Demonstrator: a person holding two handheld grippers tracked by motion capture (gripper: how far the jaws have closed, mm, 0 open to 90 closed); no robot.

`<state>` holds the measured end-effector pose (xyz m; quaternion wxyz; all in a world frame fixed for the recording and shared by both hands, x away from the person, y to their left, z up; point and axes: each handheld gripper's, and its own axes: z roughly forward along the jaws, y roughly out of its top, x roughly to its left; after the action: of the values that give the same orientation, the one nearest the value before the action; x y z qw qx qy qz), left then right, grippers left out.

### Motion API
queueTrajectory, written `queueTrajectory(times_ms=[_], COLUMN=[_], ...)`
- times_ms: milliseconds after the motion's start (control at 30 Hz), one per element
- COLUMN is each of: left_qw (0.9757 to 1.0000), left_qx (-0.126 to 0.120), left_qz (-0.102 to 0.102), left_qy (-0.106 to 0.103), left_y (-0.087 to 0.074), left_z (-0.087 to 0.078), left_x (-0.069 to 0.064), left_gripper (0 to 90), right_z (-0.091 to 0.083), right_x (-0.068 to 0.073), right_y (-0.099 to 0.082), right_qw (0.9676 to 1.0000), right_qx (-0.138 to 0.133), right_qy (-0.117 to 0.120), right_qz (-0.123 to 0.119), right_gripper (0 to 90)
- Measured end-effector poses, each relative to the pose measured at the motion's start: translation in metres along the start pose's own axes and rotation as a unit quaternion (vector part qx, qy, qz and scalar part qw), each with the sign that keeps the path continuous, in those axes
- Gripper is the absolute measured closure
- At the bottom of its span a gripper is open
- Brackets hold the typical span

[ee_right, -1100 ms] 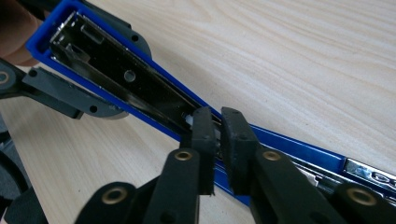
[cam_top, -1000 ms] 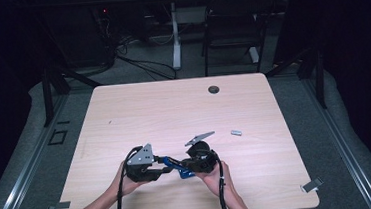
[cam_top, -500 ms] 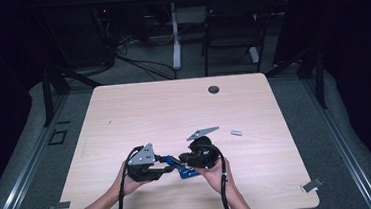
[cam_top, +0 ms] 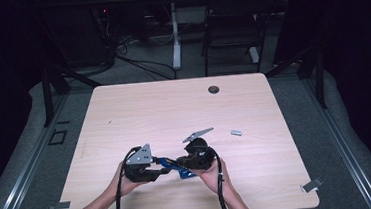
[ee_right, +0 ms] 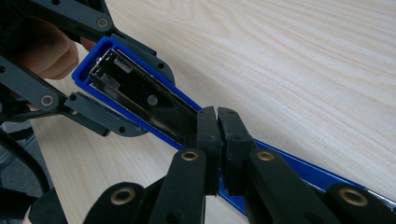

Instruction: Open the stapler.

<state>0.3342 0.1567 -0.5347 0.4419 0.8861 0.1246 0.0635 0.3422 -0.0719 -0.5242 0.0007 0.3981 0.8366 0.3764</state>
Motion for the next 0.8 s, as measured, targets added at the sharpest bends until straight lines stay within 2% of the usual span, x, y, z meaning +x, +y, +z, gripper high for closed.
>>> queueTrajectory(times_ms=[167, 233, 333, 367, 400, 467, 533, 600, 667, 700, 800], left_qw=[0.9999, 0.9997, 0.9999, 0.9998, 0.9995, 0.9989, 0.9983, 0.9978, 0.9965, 0.9953, 0.9937], left_qx=[0.015, 0.024, 0.013, 0.017, 0.027, 0.043, 0.053, 0.061, 0.080, 0.095, 0.109], left_qz=[-0.004, -0.004, -0.008, -0.012, -0.013, -0.019, -0.023, -0.027, -0.023, -0.020, -0.021], left_qy=[0.001, -0.001, 0.006, 0.003, 0.004, 0.004, 0.004, -0.002, -0.010, -0.011, -0.014], left_y=[-0.003, -0.005, -0.005, -0.006, -0.009, -0.014, -0.016, -0.017, -0.018, -0.019, -0.021], left_z=[0.000, 0.000, -0.002, -0.003, -0.003, -0.002, -0.001, 0.003, 0.008, 0.009, 0.013], left_x=[0.000, 0.000, 0.000, 0.002, 0.003, 0.005, 0.006, 0.006, 0.004, 0.004, 0.003], left_gripper=[63.9, 62.8, 65.0, 66.1, 66.1, 63.3, 59.9, 56.6, 53.6, 53.2, 57.6], right_z=[0.003, 0.006, 0.018, 0.023, 0.022, 0.022, 0.022, 0.022, 0.022, 0.022, 0.022], right_x=[0.003, 0.004, 0.007, 0.007, 0.007, 0.005, 0.002, 0.003, 0.002, 0.002, 0.001], right_y=[0.001, 0.001, -0.002, -0.003, -0.005, -0.004, -0.004, -0.004, -0.004, -0.004, -0.005], right_qw=[0.9999, 0.9999, 0.9993, 0.9989, 0.9994, 0.9994, 0.9992, 0.9992, 0.9992, 0.9993, 0.9995], right_qx=[0.008, 0.009, 0.033, 0.041, 0.031, 0.031, 0.036, 0.036, 0.037, 0.035, 0.029], right_qy=[-0.006, 0.001, -0.007, -0.010, -0.001, -0.012, -0.012, -0.014, -0.012, -0.010, -0.011], right_qz=[-0.012, -0.008, -0.018, -0.022, -0.011, -0.013, -0.010, -0.010, -0.009, -0.006, -0.002], right_gripper=[88.1, 87.4, 84.4, 85.9, 84.8, 83.4, 82.5, 82.4, 81.8, 81.7, 81.6])
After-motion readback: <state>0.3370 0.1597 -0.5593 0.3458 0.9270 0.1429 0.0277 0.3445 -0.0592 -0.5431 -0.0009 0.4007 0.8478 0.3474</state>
